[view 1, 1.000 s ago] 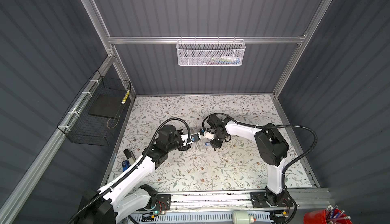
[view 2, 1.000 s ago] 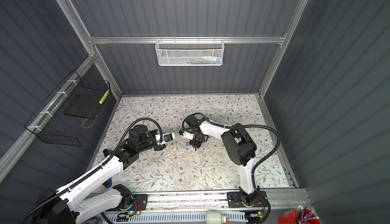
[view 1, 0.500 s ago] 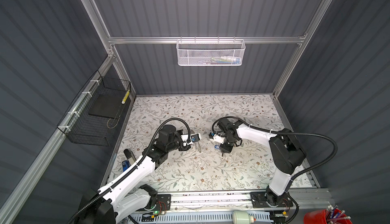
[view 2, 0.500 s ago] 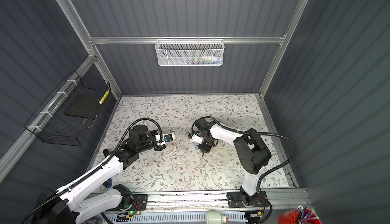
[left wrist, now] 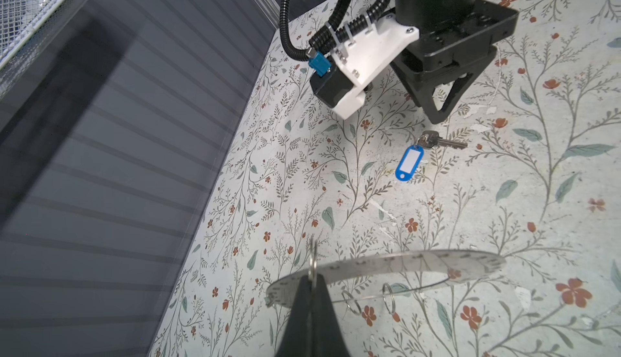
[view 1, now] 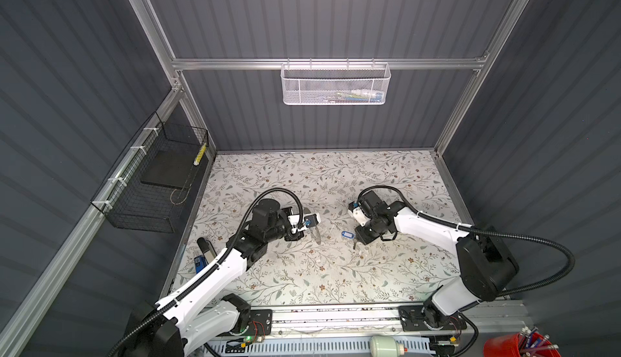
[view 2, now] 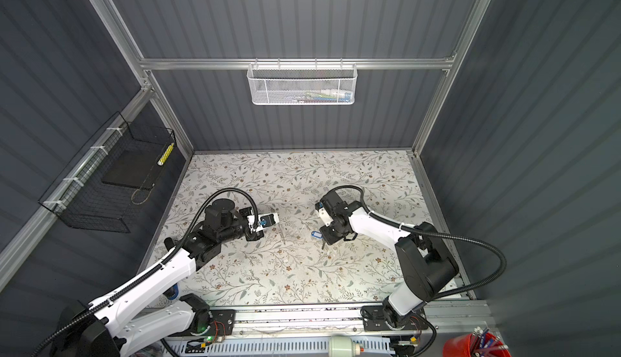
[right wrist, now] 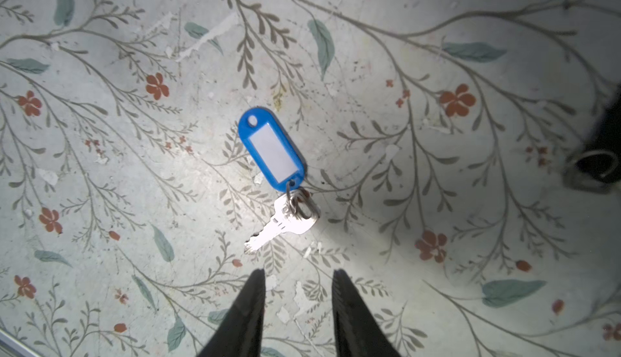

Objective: Put the keys on the keyring

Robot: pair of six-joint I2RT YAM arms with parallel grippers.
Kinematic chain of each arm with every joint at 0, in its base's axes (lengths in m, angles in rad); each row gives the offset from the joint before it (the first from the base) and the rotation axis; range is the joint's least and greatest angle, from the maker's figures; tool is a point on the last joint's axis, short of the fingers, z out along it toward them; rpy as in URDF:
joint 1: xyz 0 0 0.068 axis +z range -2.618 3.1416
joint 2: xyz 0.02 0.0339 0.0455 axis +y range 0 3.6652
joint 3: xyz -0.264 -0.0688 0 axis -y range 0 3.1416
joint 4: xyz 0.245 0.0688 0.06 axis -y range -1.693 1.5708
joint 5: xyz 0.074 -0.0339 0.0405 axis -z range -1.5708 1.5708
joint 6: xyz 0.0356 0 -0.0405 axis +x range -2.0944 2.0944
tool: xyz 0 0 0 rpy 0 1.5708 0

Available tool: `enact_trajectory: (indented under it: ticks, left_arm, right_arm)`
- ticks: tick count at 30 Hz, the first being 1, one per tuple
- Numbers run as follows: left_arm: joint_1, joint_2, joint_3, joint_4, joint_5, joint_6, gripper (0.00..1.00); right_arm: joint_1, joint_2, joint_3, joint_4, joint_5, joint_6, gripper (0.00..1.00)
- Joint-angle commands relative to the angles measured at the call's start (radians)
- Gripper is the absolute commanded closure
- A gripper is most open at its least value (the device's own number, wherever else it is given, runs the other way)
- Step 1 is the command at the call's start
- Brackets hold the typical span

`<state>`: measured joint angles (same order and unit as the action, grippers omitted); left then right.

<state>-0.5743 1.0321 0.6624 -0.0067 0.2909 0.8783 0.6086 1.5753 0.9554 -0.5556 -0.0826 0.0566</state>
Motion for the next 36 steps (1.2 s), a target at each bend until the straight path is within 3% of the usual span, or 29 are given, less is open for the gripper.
enact_trajectory:
  ticks: [1,36]
  left_arm:
    - [0.007,-0.02,0.008,0.004,0.031,-0.01,1.0]
    - [0.007,-0.015,0.001,0.011,0.065,-0.014,1.0]
  right_arm:
    - [0.009,-0.009,0.001,0.047,0.021,0.069,0.65]
    - [0.062,0.181,0.114,-0.018,0.09,0.047,0.8]
